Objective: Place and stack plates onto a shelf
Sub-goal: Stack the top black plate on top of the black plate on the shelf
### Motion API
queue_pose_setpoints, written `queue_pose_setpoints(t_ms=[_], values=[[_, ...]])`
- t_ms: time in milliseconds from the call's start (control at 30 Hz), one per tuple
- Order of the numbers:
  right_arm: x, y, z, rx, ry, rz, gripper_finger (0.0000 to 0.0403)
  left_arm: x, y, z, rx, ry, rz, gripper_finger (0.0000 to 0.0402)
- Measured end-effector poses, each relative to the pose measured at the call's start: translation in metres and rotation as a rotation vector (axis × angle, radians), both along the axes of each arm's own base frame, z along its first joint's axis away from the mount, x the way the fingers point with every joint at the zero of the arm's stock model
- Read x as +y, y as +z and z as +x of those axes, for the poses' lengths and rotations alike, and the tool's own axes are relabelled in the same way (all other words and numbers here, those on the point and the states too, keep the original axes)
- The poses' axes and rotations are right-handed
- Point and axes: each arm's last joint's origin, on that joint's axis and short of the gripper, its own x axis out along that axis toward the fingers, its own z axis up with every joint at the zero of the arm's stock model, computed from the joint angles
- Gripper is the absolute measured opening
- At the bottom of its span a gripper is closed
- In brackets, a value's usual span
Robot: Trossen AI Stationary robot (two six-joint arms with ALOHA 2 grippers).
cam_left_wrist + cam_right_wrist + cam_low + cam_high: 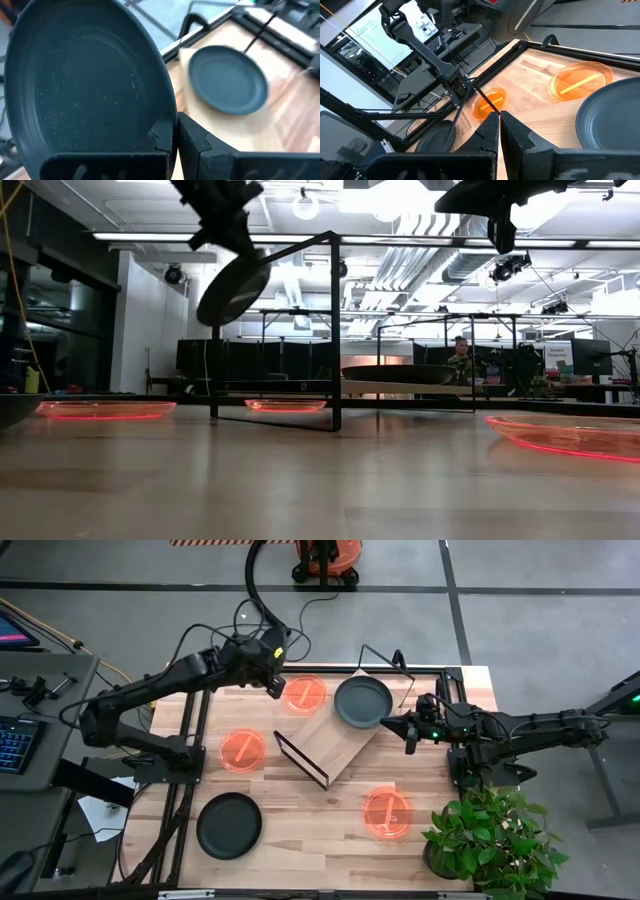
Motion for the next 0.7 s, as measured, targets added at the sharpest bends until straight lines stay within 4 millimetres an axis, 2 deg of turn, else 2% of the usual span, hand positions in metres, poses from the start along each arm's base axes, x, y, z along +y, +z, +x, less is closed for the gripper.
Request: queue_pose_setpoints(t_ms=[167,333,467,700], values=[[0.000,0.000,0.000,0.000,-0.001,0.000,0.0000,-0.009,0.015,0.006,-0.059,-0.048,0.037,0.0000],[0.000,0.000,0.000,-0.001,-0.002,0.003,0.0000,-0.016,0.018,0.018,-0.069,-0.108,0.019,0.0000],[0.000,0.000,0.000,-0.002,-0.004,0.003,0.0000,-0.021,0.017,0.040,-0.052,-0.184,0.015,0.0000],[0.000,0.000,0.000,-0.002,-0.004,0.003,0.0000,-0.037,0.017,0.092,-0.022,-0.369,0.040,0.0000]])
